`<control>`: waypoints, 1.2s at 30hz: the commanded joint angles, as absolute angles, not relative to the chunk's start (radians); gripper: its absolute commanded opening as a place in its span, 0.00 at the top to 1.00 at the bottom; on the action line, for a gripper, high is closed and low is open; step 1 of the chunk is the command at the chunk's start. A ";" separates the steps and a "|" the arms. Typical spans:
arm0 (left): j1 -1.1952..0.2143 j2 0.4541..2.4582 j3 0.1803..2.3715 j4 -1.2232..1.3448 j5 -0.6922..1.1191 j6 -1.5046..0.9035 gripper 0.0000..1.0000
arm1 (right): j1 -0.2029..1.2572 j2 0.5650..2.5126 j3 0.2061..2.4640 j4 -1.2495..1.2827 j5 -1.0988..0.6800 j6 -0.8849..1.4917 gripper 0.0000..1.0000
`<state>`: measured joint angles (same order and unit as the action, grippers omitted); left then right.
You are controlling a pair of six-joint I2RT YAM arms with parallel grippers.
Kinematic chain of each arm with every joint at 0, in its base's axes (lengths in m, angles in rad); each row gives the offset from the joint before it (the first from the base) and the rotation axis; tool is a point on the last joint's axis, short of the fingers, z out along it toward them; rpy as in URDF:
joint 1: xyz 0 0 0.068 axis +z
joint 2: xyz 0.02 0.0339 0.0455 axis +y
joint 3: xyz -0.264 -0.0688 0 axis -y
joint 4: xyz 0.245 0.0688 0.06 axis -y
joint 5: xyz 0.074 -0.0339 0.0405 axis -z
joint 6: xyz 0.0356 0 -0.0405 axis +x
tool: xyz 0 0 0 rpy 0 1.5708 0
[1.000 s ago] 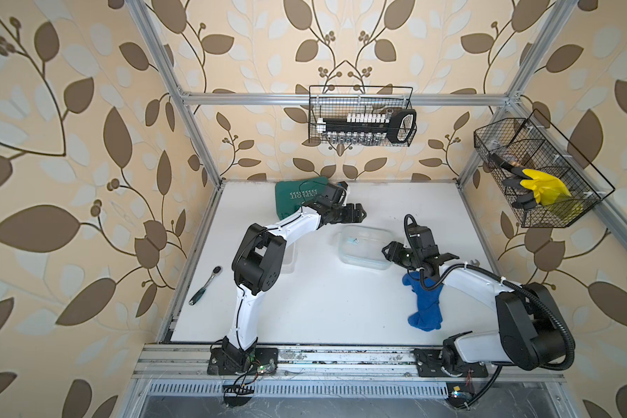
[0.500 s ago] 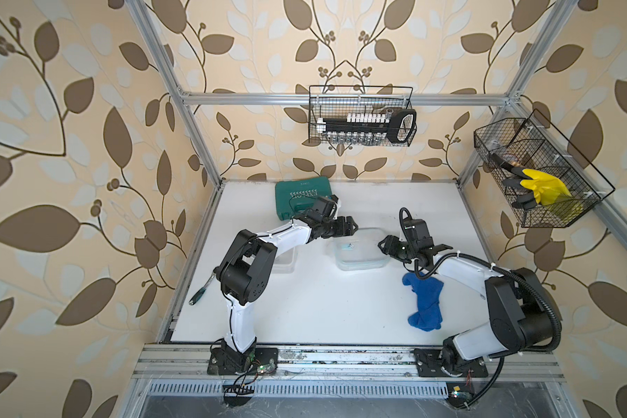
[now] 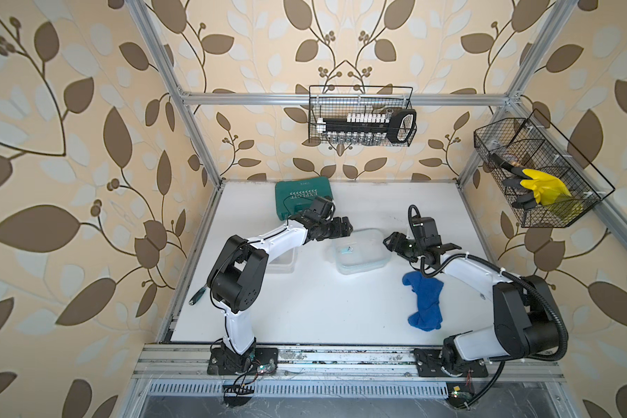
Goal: Wipe the insides of the lunch boxes
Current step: Adjust the lunch box at the center of the board, then open the fastener of the lunch box.
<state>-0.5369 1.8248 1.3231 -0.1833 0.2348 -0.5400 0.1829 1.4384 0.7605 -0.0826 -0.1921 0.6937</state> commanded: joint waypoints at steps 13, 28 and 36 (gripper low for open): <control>-0.701 1.754 1.289 -0.130 0.166 -0.396 0.01 | 0.142 1.375 0.482 0.382 -0.368 0.947 0.28; -0.736 1.792 1.200 -0.070 0.107 -0.472 0.01 | 0.144 1.539 0.354 0.784 -0.394 1.181 0.35; -0.778 1.820 1.180 -0.058 0.074 -0.474 0.01 | 0.146 1.525 0.323 0.793 -0.330 1.264 0.41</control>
